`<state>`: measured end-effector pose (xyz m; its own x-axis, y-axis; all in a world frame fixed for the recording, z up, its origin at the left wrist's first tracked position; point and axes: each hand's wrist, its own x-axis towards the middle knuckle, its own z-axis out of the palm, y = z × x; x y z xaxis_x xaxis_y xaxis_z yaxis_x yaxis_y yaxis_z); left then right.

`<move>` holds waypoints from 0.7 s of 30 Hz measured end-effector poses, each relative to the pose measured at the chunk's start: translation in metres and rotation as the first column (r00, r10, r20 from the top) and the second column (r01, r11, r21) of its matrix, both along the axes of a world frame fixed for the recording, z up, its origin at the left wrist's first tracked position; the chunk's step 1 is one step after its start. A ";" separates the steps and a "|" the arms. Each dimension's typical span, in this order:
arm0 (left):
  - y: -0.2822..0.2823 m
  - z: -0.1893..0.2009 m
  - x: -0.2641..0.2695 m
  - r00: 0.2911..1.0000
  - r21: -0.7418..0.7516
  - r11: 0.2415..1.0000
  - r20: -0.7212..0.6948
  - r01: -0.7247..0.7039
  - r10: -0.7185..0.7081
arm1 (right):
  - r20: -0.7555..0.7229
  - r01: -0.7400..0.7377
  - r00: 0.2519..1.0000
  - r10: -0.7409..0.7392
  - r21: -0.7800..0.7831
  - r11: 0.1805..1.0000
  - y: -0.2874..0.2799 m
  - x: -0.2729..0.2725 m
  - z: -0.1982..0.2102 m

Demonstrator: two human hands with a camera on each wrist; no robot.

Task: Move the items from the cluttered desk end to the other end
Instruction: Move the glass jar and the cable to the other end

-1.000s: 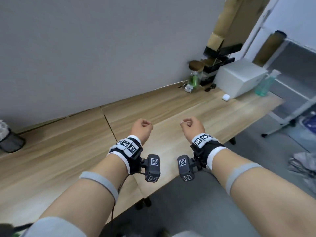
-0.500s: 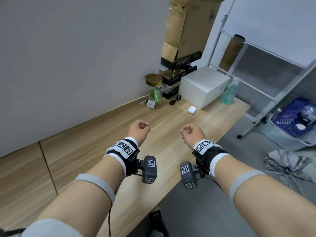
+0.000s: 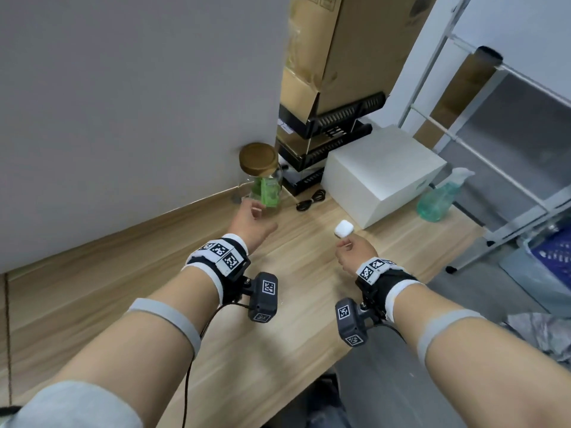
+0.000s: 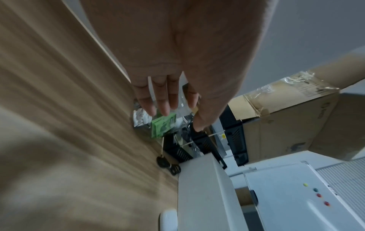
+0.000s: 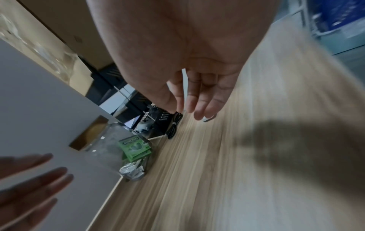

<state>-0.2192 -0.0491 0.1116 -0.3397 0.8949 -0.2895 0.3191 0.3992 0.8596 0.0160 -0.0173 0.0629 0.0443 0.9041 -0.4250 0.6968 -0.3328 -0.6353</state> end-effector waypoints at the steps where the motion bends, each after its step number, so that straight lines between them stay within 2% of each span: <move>1: 0.012 -0.001 0.001 0.999 -0.004 0.999 -0.042 -0.033 0.033 | 0.028 -0.039 0.999 0.039 -0.006 0.999 0.015 0.001 -0.004; 7: 0.078 0.000 0.004 0.951 0.022 0.988 -0.266 -0.154 0.155 | 0.156 -0.338 0.929 0.334 0.001 0.941 0.103 -0.002 -0.033; 11: 0.119 -0.007 0.002 0.895 0.068 0.983 -0.406 -0.172 0.184 | 0.289 -0.471 0.841 0.458 -0.027 0.882 0.150 -0.014 -0.046; 14: 0.143 -0.018 -0.001 0.847 0.058 0.981 -0.498 -0.183 0.187 | 0.326 -0.556 0.784 0.528 -0.007 0.831 0.176 -0.023 -0.060; 17: 0.162 -0.029 -0.004 0.832 0.054 0.968 -0.500 -0.245 0.239 | 0.463 -0.678 0.642 0.611 -0.028 0.735 0.200 -0.031 -0.070; 21: 0.176 -0.035 -0.004 0.771 0.068 0.945 -0.561 -0.319 0.300 | 0.520 -0.769 0.509 0.686 -0.084 0.634 0.221 -0.042 -0.082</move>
<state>-0.2231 0.1272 0.0770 -0.7068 0.7073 0.0127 0.5924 0.5819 0.5572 -0.0262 0.2039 -0.0187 -0.5078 0.7556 -0.4138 0.8566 0.4939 -0.1493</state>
